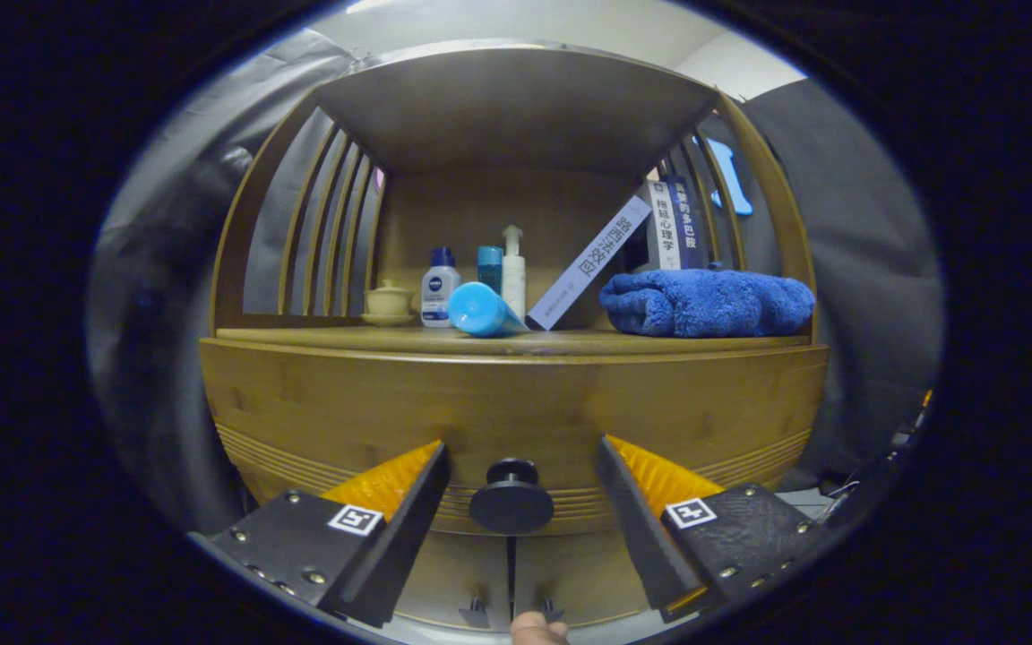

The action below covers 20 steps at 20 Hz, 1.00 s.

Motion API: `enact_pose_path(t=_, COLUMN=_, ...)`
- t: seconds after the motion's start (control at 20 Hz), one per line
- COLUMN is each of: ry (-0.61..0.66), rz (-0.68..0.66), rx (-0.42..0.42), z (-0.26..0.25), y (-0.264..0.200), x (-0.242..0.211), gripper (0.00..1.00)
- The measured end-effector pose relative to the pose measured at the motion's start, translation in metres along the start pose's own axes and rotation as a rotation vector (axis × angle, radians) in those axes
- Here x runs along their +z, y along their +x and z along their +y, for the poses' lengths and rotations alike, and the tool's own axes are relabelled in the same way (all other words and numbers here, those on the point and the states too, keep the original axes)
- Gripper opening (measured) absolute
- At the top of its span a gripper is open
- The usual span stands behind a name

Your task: Pull open the drawer, take out the items inside it, and place them on the countertop above the cabinet.

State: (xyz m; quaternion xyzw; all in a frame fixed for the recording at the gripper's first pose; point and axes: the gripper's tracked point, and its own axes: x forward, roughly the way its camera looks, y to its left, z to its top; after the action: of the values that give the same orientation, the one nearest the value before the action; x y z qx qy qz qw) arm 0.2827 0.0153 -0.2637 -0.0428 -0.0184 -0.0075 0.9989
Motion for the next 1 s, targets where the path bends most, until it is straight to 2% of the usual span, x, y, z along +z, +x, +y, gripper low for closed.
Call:
enact_pose_path(t=0.2, ry=0.001, rz=0.012, rx=0.01, z=-0.001, y=0.004, x=0.0, gripper=0.99)
enact_pose_path(t=0.4, ry=0.007, rz=0.092, rx=-0.015, z=-0.013, y=-0.002, x=-0.005, gripper=0.99)
enact_pose_path(t=0.6, ry=0.003, rz=0.066, rx=-0.056, z=-0.028, y=-0.032, x=0.037, gripper=1.0)
enact_pose_path(t=0.85, ry=-0.066, rz=0.032, rx=-0.062, z=-0.028, y=-0.084, x=0.101, gripper=0.99)
enact_pose_path(t=1.0, ry=-0.059, rz=0.016, rx=-0.069, z=-0.023, y=-0.114, x=0.145, gripper=0.99)
